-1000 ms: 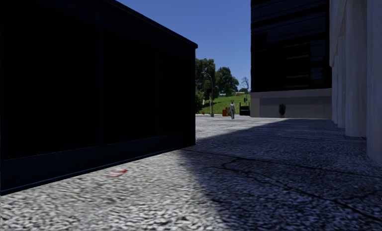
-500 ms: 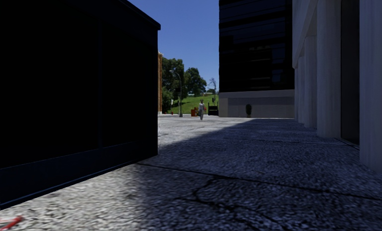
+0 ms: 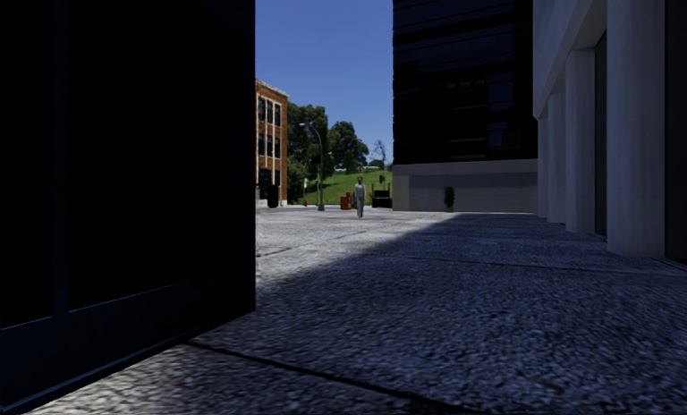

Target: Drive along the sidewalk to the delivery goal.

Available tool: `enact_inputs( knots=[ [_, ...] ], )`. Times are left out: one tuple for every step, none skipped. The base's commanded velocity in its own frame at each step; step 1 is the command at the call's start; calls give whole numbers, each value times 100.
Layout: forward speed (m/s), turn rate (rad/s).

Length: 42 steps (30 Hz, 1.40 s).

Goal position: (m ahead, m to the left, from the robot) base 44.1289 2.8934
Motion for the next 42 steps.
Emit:
enact_inputs(
  knots=[
    [200, -47],
    [200, -47],
    [200, -47],
    [200, -47],
    [200, -30],
    [200, -30],
    [200, 0],
    [200, 0],
    [200, 0],
    [200, 0],
    [200, 0],
    [200, 0],
    [200, 0],
    [200, 0],
    [200, 0],
    [200, 0],
    [200, 0],
    [200, 0],
    [200, 0],
    [200, 0],
    [200, 0],
    [200, 0],
    [200, 0],
    [200, 0],
    [200, 0],
    [200, 0],
    [200, 0],
    [200, 0],
    [200, 0],
    [200, 0],
    [200, 0],
    [200, 0],
    [200, 0],
    [200, 0],
    [200, 0],
    [200, 16],
    [200, 38],
    [200, 38],
    [200, 50],
    [200, 54],
    [200, 55],
    [200, 55]
  ],
)
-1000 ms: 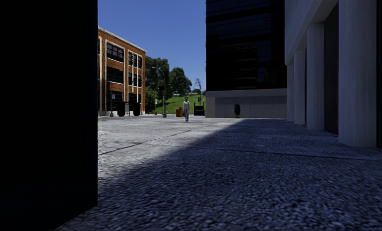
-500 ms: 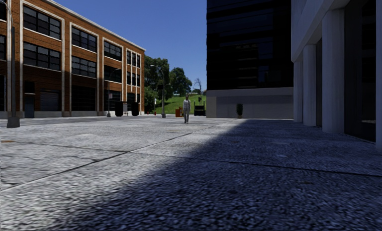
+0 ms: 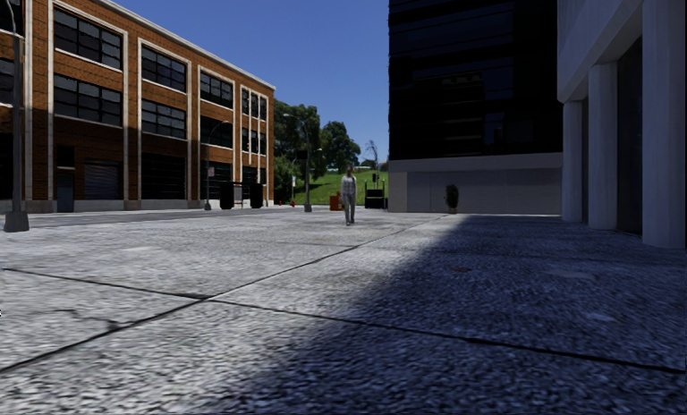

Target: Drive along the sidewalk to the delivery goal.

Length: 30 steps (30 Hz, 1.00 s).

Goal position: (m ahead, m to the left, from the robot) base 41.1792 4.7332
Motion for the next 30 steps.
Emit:
enact_inputs(
  knots=[
    [200, 55],
    [200, 55],
    [200, 55],
    [200, 55],
    [200, 55],
    [200, 54],
    [200, 54],
    [200, 54],
    [200, 53],
    [200, 52],
    [200, 52],
    [200, 50],
    [200, 48],
    [200, 40],
    [200, 40],
    [200, 38],
    [200, 35],
    [200, 34],
    [200, 34],
    [200, 0],
    [200, 0],
    [200, 0],
    [200, 0],
    [200, 0],
    [200, 0],
    [200, 0],
    [200, 0],
    [200, 0],
    [200, 0],
    [200, 0]
  ],
)
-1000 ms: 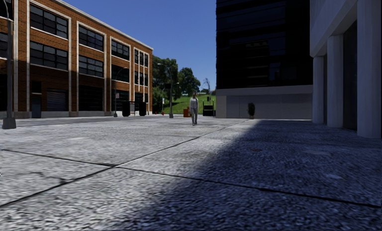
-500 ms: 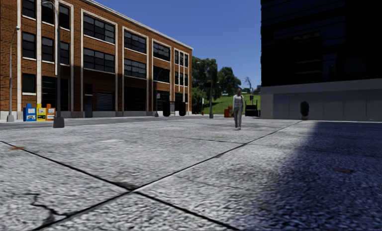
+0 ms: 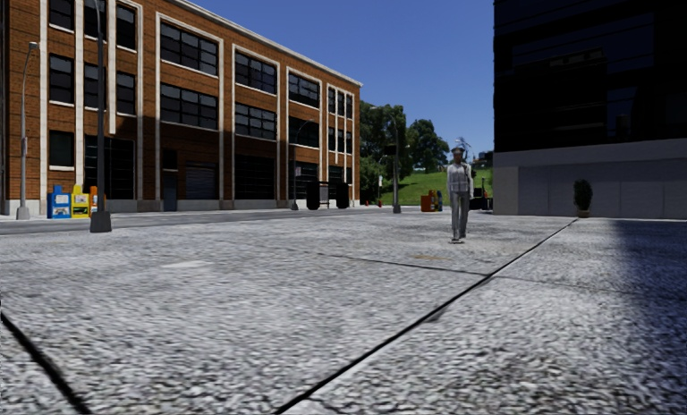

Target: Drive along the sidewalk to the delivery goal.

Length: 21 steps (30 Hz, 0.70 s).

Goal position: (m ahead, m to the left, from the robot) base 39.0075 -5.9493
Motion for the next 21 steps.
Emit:
enact_inputs(
  knots=[
    [200, 0],
    [200, 0],
    [200, 0],
    [200, 0],
    [200, 0],
    [200, 0],
    [200, 0],
    [200, 0],
    [200, 0],
    [200, 0],
    [200, 0],
    [200, 0],
    [200, 0],
    [200, 0],
    [200, 0],
    [200, 0],
    [200, 0],
    [200, 0],
    [200, 0],
    [200, 0],
    [200, 0]
  ],
)
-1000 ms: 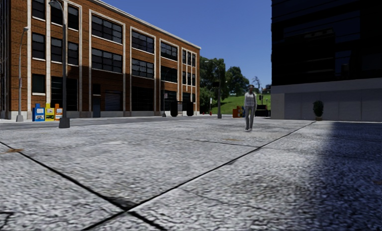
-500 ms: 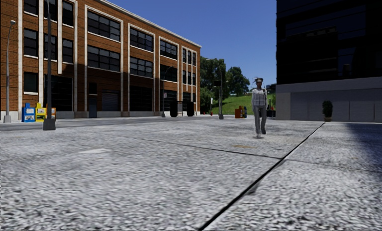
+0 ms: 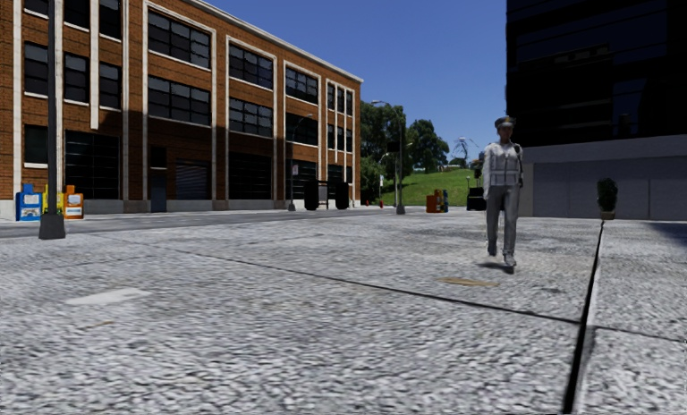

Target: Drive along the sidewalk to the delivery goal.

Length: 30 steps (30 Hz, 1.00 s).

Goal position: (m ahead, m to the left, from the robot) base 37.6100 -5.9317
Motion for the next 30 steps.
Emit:
enact_inputs(
  knots=[
    [200, 0],
    [200, 0],
    [200, 0],
    [200, 0],
    [200, 0],
    [200, 0],
    [200, 0],
    [200, 0],
    [200, 0],
    [200, 0],
    [200, 0],
    [200, 0],
    [200, -15],
    [200, -24],
    [200, -34],
    [200, -34],
    [200, -39],
    [200, -40],
    [200, -40],
    [200, -40],
    [200, -40],
    [200, -40],
    [200, -40],
    [200, -40],
    [200, -40],
    [200, -41],
    [200, -41],
    [200, -41],
    [200, -41],
    [200, -41]
  ],
)
